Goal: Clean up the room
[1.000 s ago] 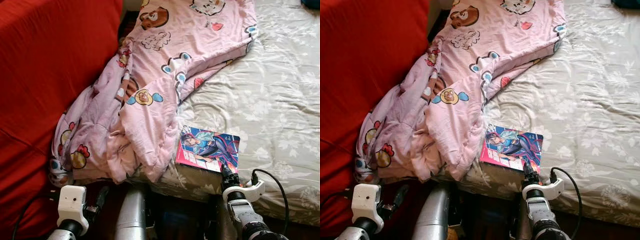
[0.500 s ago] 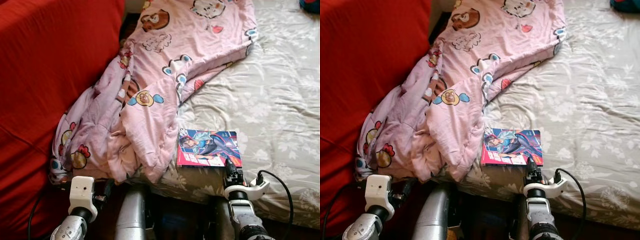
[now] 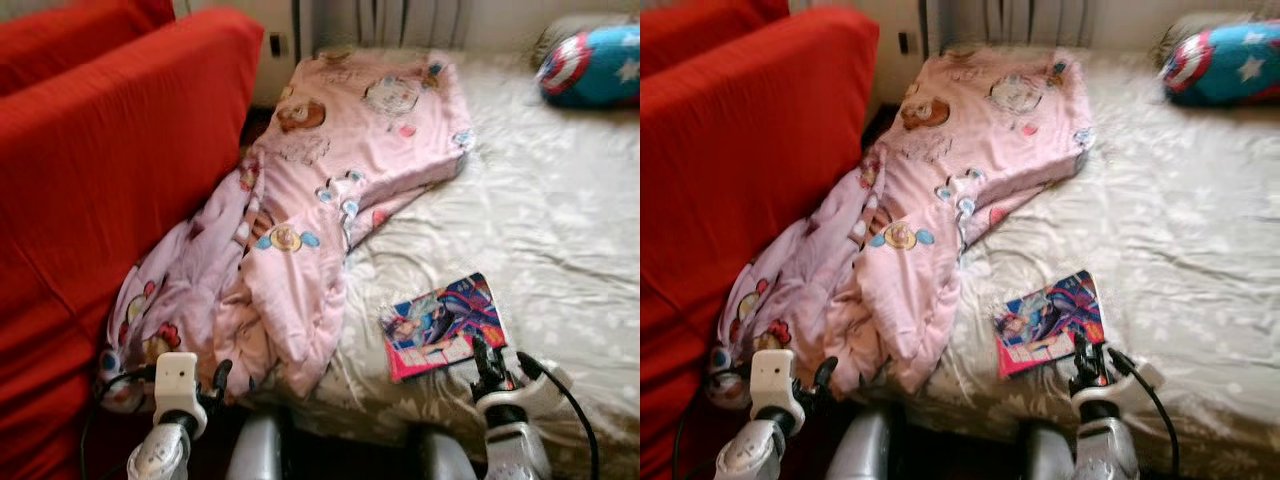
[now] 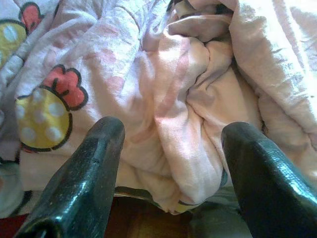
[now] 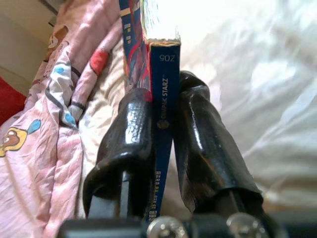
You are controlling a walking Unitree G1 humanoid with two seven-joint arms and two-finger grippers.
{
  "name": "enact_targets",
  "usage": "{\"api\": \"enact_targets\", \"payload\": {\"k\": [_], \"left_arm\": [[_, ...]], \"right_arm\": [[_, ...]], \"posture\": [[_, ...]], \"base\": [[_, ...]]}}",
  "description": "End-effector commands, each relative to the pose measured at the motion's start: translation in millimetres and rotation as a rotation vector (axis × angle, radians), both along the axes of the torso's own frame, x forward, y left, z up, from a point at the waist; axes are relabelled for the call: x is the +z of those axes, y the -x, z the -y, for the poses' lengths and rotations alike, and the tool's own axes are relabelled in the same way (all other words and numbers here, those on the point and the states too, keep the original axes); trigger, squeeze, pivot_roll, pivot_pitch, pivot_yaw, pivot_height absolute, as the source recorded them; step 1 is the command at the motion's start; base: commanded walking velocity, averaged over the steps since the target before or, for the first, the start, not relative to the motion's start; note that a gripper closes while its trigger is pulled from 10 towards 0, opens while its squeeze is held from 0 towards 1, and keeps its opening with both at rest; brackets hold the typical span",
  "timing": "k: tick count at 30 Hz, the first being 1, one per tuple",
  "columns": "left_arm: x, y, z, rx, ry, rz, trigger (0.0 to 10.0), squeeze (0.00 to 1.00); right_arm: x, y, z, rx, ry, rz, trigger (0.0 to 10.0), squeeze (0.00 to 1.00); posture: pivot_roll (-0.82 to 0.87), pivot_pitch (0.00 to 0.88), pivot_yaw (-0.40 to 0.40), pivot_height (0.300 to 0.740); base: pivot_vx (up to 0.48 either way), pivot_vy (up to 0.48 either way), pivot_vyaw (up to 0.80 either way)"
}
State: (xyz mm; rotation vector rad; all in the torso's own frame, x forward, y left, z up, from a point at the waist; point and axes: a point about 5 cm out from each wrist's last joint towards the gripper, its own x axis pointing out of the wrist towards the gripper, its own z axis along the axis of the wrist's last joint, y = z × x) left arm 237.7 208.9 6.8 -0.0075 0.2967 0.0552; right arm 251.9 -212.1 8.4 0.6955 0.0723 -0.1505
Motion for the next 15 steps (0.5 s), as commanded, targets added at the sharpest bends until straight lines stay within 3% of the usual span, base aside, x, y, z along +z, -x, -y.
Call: {"api": "enact_targets", "payload": {"k": [1,7,15], "left_arm": [[-5.1,-1.3,1.3,0.017,0.0,-0.012,10.0,0.0],[-21.2,-3.3,6.6,0.034,0.02,-0.066,10.0,0.0],[-46.4,9.2,14.7,0.055,0.047,-0.201,10.0,0.0]], "right_arm": [[12.2,-3.8,1.6,-0.005,0.082,0.047,10.0,0.0],[16.6,-5.6,-10.8,0.046,0.237,0.002,10.0,0.0],[-2.2,9.1,-11.3,0.071,0.299,-0.119,10.0,0.0]], "posture": [[0.04,0.0,0.003,0.597],[0.01,0.0,-0.002,0.632],[-0.03,0.0,-0.036,0.697]], "base": [[0.0,0.0,0.0],[0.0,0.0,0.0],[0.0,0.0,0.0]]}}
